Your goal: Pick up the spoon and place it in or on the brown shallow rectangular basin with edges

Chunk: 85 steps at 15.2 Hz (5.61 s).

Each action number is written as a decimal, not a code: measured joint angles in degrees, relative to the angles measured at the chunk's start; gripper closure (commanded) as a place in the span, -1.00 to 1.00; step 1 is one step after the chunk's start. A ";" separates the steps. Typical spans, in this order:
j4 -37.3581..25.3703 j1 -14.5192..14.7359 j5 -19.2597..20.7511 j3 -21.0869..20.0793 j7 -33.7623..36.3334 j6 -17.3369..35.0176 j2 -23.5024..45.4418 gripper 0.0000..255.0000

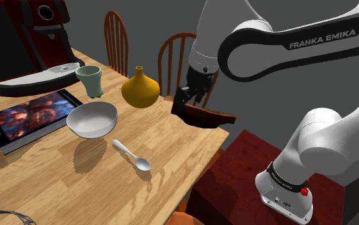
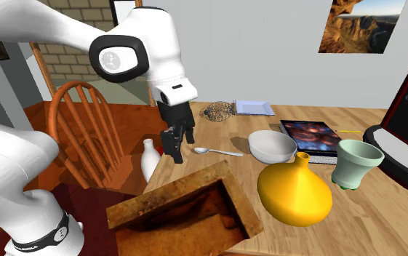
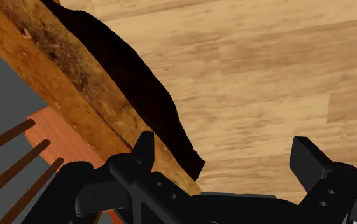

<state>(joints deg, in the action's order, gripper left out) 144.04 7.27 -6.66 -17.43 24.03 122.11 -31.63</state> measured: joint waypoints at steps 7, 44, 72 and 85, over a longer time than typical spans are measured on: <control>-3.91 0.06 0.91 -8.24 9.92 10.74 12.39 -1.00; -20.18 2.08 27.69 -15.33 39.65 24.57 44.10 1.00; -29.31 -0.49 13.68 -18.17 28.66 6.78 32.32 1.00; -19.79 -2.79 2.13 -11.37 13.85 4.26 17.84 1.00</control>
<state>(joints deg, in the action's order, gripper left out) 124.24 4.48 -4.53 -28.80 37.89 126.37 -13.79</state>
